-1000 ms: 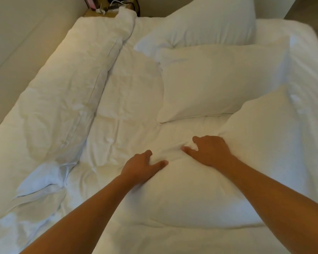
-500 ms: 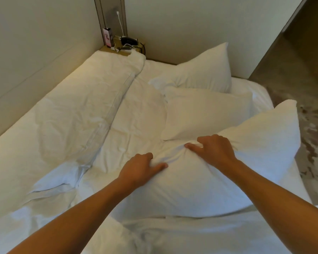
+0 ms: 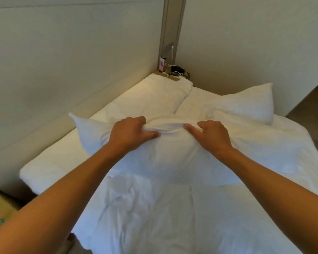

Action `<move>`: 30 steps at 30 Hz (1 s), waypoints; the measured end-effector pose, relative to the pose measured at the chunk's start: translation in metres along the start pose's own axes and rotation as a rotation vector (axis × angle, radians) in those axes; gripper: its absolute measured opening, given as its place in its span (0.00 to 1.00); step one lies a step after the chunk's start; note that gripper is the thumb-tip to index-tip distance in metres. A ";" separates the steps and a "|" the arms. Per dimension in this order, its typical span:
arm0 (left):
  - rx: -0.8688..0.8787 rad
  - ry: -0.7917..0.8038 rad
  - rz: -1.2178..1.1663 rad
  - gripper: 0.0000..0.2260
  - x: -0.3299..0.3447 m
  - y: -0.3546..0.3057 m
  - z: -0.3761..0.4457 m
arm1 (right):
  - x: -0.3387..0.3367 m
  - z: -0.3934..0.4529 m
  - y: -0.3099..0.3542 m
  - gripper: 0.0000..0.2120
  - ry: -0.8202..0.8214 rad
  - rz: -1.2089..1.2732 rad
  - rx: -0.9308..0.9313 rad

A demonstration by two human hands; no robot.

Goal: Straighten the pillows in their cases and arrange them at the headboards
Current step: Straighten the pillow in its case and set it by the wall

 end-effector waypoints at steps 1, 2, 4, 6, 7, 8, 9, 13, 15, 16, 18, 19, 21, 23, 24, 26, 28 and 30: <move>-0.004 -0.013 0.007 0.25 -0.013 0.014 -0.009 | 0.005 -0.001 0.019 0.33 0.015 0.018 -0.010; -0.009 -0.024 0.015 0.24 -0.026 0.026 -0.017 | 0.010 -0.003 0.037 0.33 0.026 0.034 -0.018; -0.014 -0.042 0.036 0.23 -0.047 0.050 -0.032 | 0.020 -0.008 0.067 0.34 0.038 0.059 -0.019; -0.017 -0.039 0.060 0.24 -0.059 0.075 -0.045 | 0.037 -0.015 0.092 0.34 0.063 0.052 -0.010; -0.024 -0.022 0.069 0.24 -0.059 0.087 -0.053 | 0.048 -0.020 0.102 0.34 0.090 0.040 -0.003; -0.035 0.007 0.073 0.24 -0.056 0.099 -0.061 | 0.061 -0.028 0.109 0.33 0.131 0.029 0.002; -0.052 0.045 0.070 0.22 -0.049 0.111 -0.071 | 0.076 -0.037 0.115 0.31 0.186 0.016 0.002; -0.157 0.255 0.029 0.17 0.009 0.154 -0.123 | 0.135 -0.088 0.124 0.24 0.373 -0.105 -0.015; -0.222 0.335 0.016 0.17 0.037 0.172 -0.154 | 0.156 -0.113 0.126 0.22 0.420 -0.165 -0.016; -0.250 0.345 0.010 0.17 0.045 0.181 -0.166 | 0.162 -0.122 0.128 0.21 0.427 -0.161 -0.021; -0.276 0.323 0.007 0.16 0.047 0.195 -0.177 | 0.162 -0.133 0.128 0.18 0.403 -0.130 -0.053; -0.276 0.305 0.004 0.16 0.045 0.200 -0.178 | 0.159 -0.135 0.126 0.17 0.379 -0.129 -0.085; -0.259 0.282 -0.013 0.15 0.037 0.204 -0.175 | 0.150 -0.136 0.117 0.16 0.350 -0.175 -0.139; -0.233 0.279 -0.048 0.13 0.029 0.204 -0.173 | 0.143 -0.135 0.106 0.15 0.362 -0.244 -0.143; -0.223 0.277 -0.065 0.13 0.025 0.203 -0.172 | 0.141 -0.134 0.102 0.14 0.376 -0.274 -0.131; -0.210 0.275 -0.087 0.12 0.019 0.201 -0.170 | 0.138 -0.132 0.098 0.12 0.382 -0.286 -0.101; -0.205 0.282 -0.085 0.12 0.014 0.199 -0.169 | 0.133 -0.131 0.099 0.11 0.358 -0.226 -0.053; -0.191 0.279 -0.060 0.13 0.007 0.196 -0.168 | 0.126 -0.131 0.102 0.10 0.314 -0.179 0.006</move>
Point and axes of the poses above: each hand's wrist, its own z-axis towards the middle knuckle, its own x-axis out of the palm, y = z × x, the point moved 4 cm from there along z, towards the middle knuckle, and after that the axes turned 2 degrees about -z, right-handed, at the moved point
